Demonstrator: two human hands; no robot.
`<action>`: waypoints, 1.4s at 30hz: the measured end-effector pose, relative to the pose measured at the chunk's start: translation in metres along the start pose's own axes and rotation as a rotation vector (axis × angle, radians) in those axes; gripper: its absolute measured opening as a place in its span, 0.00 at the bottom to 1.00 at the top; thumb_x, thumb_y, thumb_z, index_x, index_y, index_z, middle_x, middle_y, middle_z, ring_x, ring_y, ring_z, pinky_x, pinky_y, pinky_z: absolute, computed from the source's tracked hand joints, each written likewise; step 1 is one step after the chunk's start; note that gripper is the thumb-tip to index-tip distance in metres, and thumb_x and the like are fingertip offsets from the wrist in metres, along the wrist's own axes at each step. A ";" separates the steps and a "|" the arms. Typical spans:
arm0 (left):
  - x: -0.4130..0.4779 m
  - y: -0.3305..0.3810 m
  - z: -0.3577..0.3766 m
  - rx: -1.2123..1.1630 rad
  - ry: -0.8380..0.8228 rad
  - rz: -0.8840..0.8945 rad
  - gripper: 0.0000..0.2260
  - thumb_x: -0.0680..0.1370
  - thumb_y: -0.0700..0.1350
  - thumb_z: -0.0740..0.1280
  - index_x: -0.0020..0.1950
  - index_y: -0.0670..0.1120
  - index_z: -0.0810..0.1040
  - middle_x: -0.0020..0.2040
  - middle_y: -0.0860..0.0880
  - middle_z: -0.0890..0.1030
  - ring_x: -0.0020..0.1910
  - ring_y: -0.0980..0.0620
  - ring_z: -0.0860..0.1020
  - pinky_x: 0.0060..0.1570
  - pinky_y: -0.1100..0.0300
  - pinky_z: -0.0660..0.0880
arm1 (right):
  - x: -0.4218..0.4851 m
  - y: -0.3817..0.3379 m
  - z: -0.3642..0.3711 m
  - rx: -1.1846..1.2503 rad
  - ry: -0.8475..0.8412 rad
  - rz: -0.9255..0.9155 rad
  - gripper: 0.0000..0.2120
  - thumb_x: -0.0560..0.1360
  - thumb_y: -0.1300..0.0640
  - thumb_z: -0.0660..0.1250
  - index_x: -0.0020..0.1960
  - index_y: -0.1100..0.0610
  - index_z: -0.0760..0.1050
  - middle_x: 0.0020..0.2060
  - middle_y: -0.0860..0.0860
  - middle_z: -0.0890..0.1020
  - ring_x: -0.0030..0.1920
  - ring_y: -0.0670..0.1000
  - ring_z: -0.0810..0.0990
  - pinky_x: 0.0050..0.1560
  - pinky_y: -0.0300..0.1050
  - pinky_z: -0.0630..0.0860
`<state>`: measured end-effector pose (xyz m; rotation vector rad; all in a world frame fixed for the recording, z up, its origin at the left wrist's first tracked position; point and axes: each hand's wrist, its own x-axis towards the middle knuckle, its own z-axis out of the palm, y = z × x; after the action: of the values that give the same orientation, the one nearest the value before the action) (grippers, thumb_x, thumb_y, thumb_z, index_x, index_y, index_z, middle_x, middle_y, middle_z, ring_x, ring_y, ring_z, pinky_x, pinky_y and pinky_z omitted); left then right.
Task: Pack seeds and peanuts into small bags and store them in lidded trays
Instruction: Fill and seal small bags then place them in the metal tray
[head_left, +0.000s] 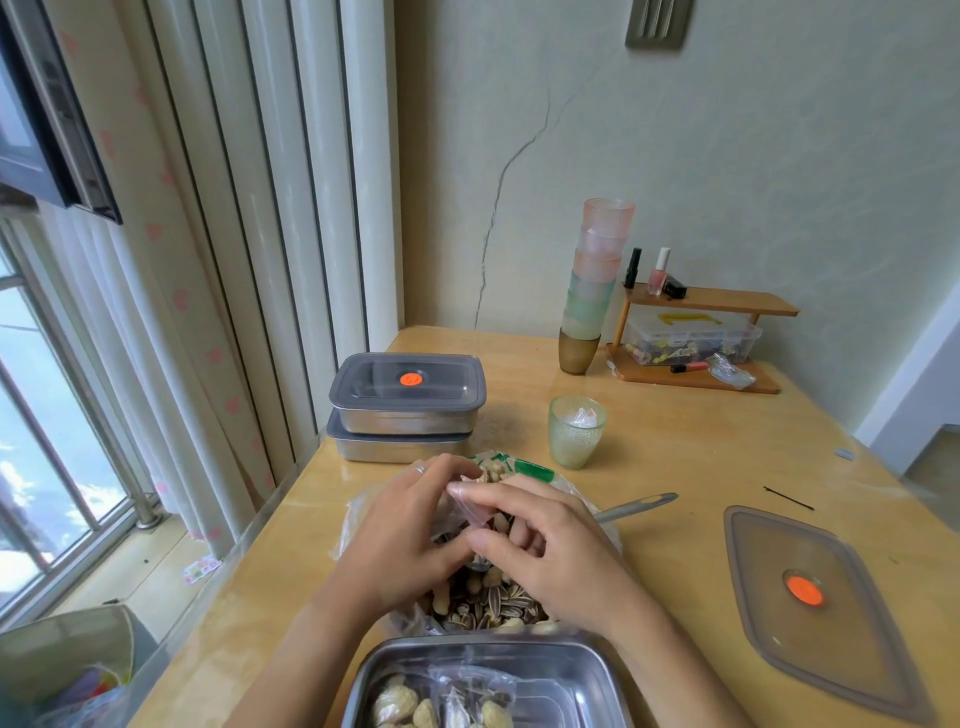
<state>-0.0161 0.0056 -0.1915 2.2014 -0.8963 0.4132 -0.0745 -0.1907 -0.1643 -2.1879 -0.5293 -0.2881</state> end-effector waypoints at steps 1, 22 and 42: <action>0.000 -0.001 -0.002 0.016 -0.004 -0.006 0.18 0.76 0.56 0.73 0.63 0.56 0.73 0.54 0.63 0.78 0.51 0.62 0.75 0.49 0.63 0.72 | 0.000 0.000 -0.004 -0.007 -0.027 0.001 0.20 0.80 0.52 0.71 0.69 0.34 0.76 0.48 0.43 0.76 0.36 0.50 0.75 0.42 0.31 0.70; -0.009 -0.021 0.000 0.162 0.162 -0.303 0.19 0.74 0.71 0.60 0.53 0.59 0.74 0.58 0.55 0.70 0.61 0.53 0.66 0.60 0.53 0.62 | -0.011 0.062 -0.080 -0.007 0.743 1.027 0.22 0.80 0.57 0.68 0.71 0.61 0.68 0.66 0.64 0.73 0.65 0.65 0.74 0.63 0.55 0.71; -0.001 0.009 -0.032 -0.084 0.088 -0.438 0.08 0.79 0.55 0.71 0.49 0.51 0.84 0.45 0.56 0.85 0.45 0.62 0.82 0.45 0.63 0.77 | -0.025 -0.021 -0.075 0.500 0.190 0.424 0.12 0.86 0.59 0.61 0.57 0.66 0.78 0.37 0.57 0.82 0.37 0.53 0.82 0.39 0.43 0.79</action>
<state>-0.0240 0.0243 -0.1650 2.2033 -0.3589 0.2522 -0.1085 -0.2446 -0.1132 -1.7067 -0.0151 -0.1135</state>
